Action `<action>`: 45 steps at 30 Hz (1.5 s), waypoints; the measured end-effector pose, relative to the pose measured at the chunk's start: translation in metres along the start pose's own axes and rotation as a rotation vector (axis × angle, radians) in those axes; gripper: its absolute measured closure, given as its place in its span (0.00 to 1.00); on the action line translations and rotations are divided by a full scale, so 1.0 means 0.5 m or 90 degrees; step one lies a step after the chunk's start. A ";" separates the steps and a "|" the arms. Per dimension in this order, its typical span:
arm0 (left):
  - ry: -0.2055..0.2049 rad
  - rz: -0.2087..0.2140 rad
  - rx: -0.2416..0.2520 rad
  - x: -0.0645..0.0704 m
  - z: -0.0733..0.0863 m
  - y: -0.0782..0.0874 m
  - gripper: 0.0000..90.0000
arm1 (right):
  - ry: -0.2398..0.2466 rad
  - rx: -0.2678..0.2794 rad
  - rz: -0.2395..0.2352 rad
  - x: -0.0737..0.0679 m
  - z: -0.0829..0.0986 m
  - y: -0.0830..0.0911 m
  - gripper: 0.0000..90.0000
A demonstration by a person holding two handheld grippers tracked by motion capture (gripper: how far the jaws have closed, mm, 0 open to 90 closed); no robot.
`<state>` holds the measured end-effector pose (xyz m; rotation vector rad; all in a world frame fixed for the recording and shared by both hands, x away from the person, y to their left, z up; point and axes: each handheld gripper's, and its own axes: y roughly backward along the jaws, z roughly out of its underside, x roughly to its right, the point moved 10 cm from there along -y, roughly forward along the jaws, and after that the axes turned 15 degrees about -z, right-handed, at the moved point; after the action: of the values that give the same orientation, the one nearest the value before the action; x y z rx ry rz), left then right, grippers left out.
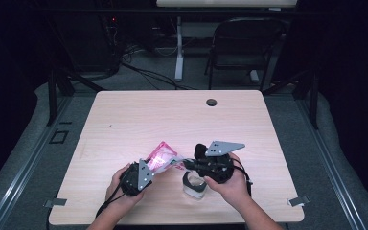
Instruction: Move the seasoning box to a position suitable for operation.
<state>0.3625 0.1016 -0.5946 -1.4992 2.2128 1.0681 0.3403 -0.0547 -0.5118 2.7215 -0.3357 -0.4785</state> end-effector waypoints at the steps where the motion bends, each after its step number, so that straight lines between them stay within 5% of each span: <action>1: -0.002 -0.001 0.000 0.000 -0.001 0.000 0.71 | 0.002 -0.001 0.002 0.000 0.001 0.001 0.99; 17: -0.065 -0.040 0.015 0.005 -0.013 0.005 0.71 | 0.022 0.003 0.030 -0.003 0.036 0.016 1.00; 29: -0.124 -0.075 0.021 0.003 -0.031 0.015 0.72 | 0.002 0.033 0.034 -0.001 0.068 0.030 1.00; 45: -0.154 -0.105 0.036 0.000 -0.053 0.021 0.72 | -0.003 0.031 0.047 0.008 0.083 0.042 1.00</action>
<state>0.3579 0.0851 -0.5715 -1.4183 1.9065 1.0632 0.3251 -0.0875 -0.5416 2.7439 -0.4521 -0.4630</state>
